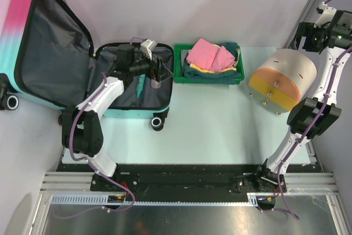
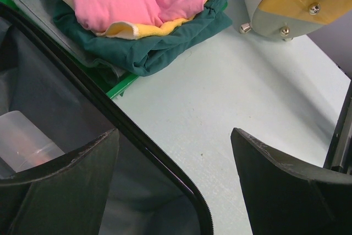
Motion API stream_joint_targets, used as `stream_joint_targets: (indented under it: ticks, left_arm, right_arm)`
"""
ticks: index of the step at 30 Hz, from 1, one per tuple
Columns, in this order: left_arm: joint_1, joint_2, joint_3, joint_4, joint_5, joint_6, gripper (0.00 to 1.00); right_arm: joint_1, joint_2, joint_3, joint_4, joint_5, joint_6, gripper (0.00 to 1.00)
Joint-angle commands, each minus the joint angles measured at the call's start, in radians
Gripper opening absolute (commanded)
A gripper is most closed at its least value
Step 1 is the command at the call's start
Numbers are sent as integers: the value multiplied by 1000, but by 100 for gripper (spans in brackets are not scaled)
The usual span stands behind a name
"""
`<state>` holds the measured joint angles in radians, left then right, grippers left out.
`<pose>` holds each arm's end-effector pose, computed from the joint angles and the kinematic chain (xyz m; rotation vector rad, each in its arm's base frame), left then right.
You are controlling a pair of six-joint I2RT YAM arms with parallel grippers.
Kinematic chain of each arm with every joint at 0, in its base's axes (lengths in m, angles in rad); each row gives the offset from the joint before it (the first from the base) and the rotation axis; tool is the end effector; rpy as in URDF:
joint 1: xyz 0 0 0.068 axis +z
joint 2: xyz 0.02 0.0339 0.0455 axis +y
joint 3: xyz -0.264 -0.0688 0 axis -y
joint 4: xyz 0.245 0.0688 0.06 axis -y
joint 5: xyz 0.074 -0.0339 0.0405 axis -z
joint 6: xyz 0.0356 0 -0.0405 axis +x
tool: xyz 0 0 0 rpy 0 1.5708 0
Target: Open, take out, and arrange the luggage
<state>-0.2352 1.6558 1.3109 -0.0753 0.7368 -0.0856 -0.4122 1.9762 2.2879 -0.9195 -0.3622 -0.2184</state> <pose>0.3687 -0.1130 0.3092 0.6270 1.8914 -0.9368 0.3963 -0.1595 0.4271 0.0032 2.1342 0.0256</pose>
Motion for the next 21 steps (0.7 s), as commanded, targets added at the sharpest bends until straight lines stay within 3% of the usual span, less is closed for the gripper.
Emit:
stream_joint_targets:
  ticks: [1,6,13,21]
  left_arm:
    - [4,-33,10,19,24,29,87]
    - [4,-44,4,16,16,29,87]
    - [4,-68,-25,16,7,30,87]
    - [4,-74,-29,16,18,33,87]
  right_arm:
    - [-2,35,-21,70,57,-18,89]
    - [7,70,-47,25,-39,66,86]
    - [61,-8,-220,51,-233,137,83]
    - [105,-79,-147,176,-319,108,86]
